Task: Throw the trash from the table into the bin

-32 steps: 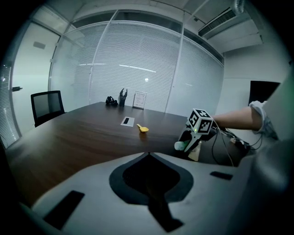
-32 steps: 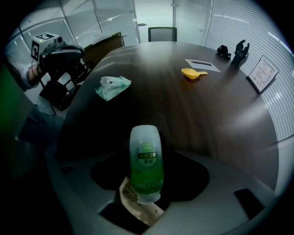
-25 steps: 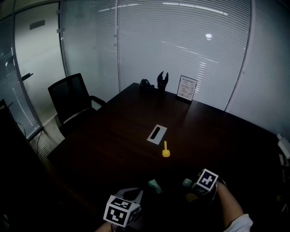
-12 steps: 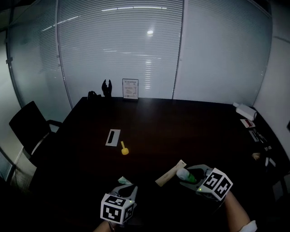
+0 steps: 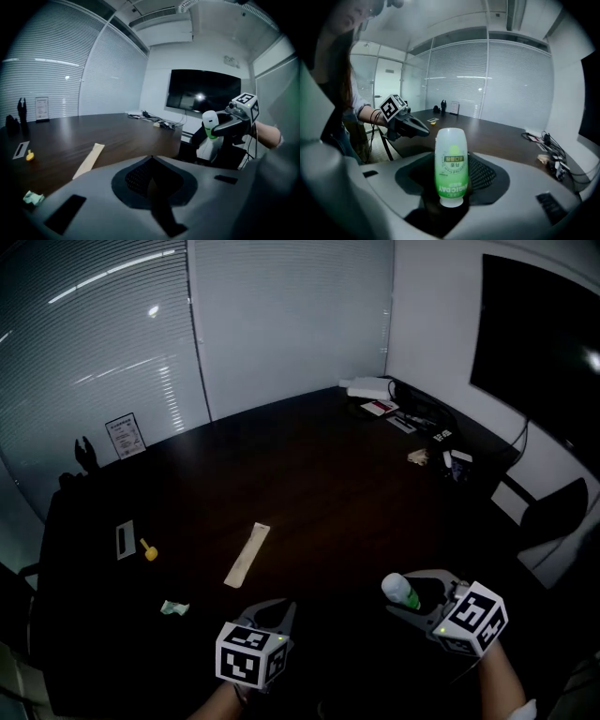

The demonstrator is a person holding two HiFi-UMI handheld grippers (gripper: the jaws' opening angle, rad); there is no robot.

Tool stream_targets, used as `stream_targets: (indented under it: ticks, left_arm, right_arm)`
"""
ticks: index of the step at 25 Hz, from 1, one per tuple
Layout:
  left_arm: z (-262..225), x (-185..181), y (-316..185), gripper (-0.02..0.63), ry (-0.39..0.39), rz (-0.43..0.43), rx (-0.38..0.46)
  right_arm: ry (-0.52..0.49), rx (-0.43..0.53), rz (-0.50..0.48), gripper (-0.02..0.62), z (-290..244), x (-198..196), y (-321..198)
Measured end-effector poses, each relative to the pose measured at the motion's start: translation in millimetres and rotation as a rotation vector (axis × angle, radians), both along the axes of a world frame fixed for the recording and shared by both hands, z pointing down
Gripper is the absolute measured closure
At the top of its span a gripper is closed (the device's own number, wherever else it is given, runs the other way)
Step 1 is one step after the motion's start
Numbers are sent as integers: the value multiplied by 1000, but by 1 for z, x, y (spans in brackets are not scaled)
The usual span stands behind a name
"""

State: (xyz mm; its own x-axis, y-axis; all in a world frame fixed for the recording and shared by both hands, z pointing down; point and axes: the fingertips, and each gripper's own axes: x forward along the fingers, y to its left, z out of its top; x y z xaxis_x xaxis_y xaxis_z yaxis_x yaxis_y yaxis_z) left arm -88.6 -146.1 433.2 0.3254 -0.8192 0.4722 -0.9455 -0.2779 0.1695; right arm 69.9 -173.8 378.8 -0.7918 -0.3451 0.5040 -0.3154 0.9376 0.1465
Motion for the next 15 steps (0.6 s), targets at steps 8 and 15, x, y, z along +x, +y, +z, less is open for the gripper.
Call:
stream_targets:
  ticks: [8, 15]
  left_arm:
    - [39, 176, -20, 607, 2, 318, -52]
    - [105, 271, -51, 607, -35, 417, -122]
  right_arm:
    - [-24, -54, 366, 382, 62, 177, 9]
    - [135, -155, 401, 382, 207, 246, -18]
